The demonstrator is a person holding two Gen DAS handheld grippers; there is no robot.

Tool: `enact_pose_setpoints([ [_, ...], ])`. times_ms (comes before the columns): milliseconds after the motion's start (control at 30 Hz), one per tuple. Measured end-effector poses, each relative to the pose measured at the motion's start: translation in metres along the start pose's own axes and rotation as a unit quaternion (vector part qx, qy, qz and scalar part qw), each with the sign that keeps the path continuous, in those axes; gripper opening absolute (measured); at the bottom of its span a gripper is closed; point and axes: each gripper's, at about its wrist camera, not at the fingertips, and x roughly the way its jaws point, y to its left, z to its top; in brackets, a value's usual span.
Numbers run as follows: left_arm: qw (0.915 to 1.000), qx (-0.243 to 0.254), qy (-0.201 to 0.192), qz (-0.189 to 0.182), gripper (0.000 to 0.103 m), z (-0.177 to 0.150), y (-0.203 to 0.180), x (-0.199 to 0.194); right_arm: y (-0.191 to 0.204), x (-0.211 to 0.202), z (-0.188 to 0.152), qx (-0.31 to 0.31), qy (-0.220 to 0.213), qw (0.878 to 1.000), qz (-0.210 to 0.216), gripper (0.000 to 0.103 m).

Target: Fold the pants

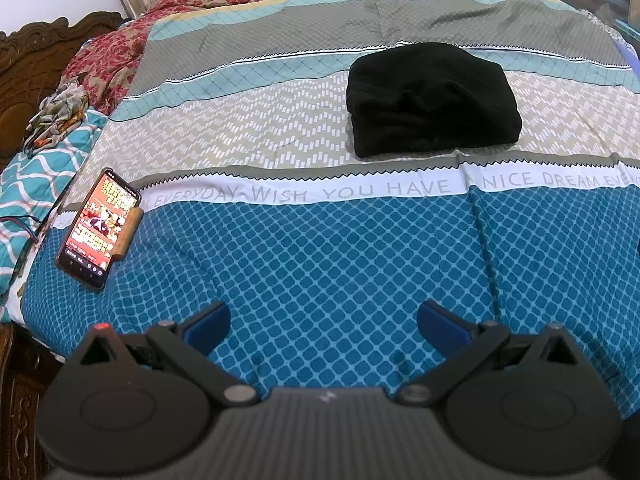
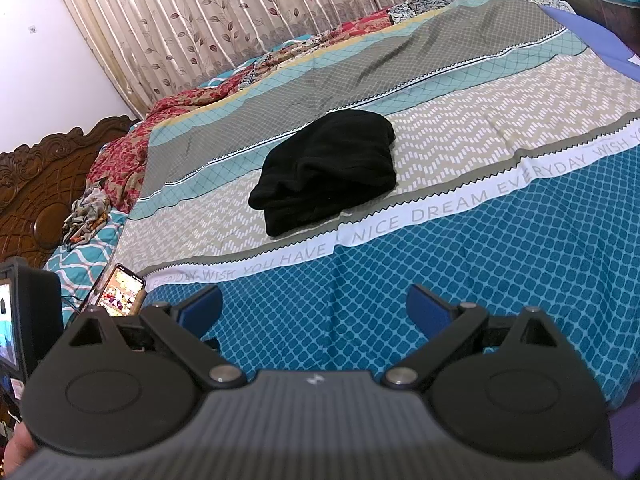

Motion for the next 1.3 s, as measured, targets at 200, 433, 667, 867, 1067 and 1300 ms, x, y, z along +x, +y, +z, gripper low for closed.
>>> enact_pose_setpoints([
  [200,1.0000,0.000,0.001,0.000,0.103,-0.0005,0.0000,0.0002,-0.0007,0.0005,-0.0014,0.001,0.000,1.000,0.000,0.100],
  [433,1.0000,0.003,0.002,-0.003,0.103,-0.0029,-0.0005,0.0010,-0.0010,0.0006,-0.0010,0.001,0.000,1.000,0.000,0.100],
  [667,0.9999,0.007,0.005,-0.006,0.103,-0.0028,-0.0021,0.0014,-0.0013,0.0009,-0.0024,0.003,0.001,1.000,0.000,0.100],
  [867,0.9999,0.007,0.006,-0.006,0.103,-0.0028,-0.0023,0.0014,-0.0011,0.0007,-0.0037,0.003,0.001,1.000,0.000,0.100],
  [1067,0.9999,0.007,0.006,-0.006,0.103,-0.0028,-0.0023,0.0012,-0.0001,0.0004,-0.0051,0.003,0.000,1.000,-0.001,0.100],
  [1300,0.9999,0.008,0.006,-0.007,0.103,-0.0032,-0.0028,0.0012,0.0000,0.0002,-0.0049,0.003,0.000,1.000,0.000,0.100],
])
